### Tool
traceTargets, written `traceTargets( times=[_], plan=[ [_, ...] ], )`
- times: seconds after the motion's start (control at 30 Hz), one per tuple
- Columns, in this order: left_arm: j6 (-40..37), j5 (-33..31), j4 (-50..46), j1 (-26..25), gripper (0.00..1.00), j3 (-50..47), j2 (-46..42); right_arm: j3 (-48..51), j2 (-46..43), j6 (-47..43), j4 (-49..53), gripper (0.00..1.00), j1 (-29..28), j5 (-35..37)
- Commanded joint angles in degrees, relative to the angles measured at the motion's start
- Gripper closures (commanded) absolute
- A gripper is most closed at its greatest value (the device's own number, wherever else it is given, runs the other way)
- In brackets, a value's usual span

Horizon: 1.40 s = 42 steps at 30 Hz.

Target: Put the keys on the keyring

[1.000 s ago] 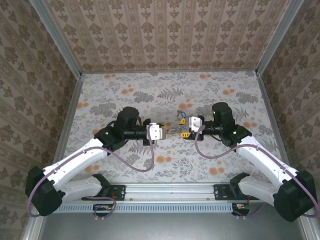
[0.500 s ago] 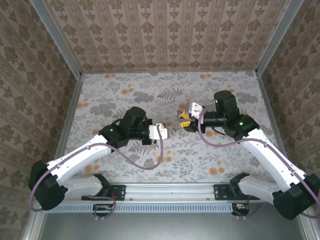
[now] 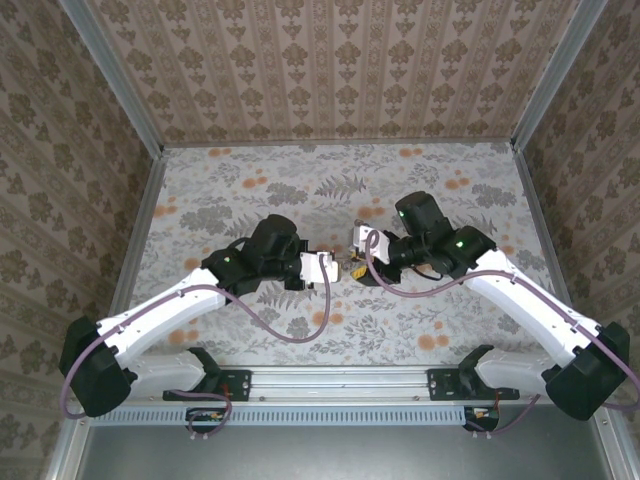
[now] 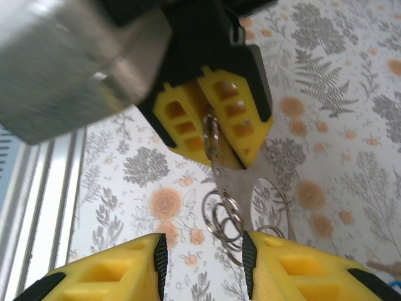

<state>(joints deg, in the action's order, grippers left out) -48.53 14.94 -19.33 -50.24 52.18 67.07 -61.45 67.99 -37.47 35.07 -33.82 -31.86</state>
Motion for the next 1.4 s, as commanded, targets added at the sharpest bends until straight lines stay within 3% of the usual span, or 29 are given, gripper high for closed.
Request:
traceTargets(
  times=[0.0,0.37,0.7,0.9,1.23,1.37],
  plan=[
    [-1.6,0.4,0.8,-0.5,1.0,2.2,-0.2,-1.6,0.6,-0.2,1.1,0.58,-1.0,6.3],
    [0.5,0.0,2.8,-0.8,1.0,1.8,0.5,-2.1,1.9,2.6,-0.4,0.65,-2.4,7.2],
    [1.1,-1.8,2.7,-1.0,1.0,1.1,0.7,-1.2,1.1,4.9,-3.1,0.86,-2.6,8.5],
    [1.3,-5.7,3.1,-1.0,1.0,0.1,0.9,-1.3,1.6,8.1,-3.4,0.94,-2.4,10.6],
    [2.3,-9.9,5.5,-1.4,1.0,-1.0,1.6,2.7,1.5,21.9,-14.2,1.0,-0.4,3.3],
    [5.8,-8.0,8.2,-1.3,1.0,-1.7,1.3,7.8,0.3,32.3,-25.5,1.0,0.1,2.8]
  ],
)
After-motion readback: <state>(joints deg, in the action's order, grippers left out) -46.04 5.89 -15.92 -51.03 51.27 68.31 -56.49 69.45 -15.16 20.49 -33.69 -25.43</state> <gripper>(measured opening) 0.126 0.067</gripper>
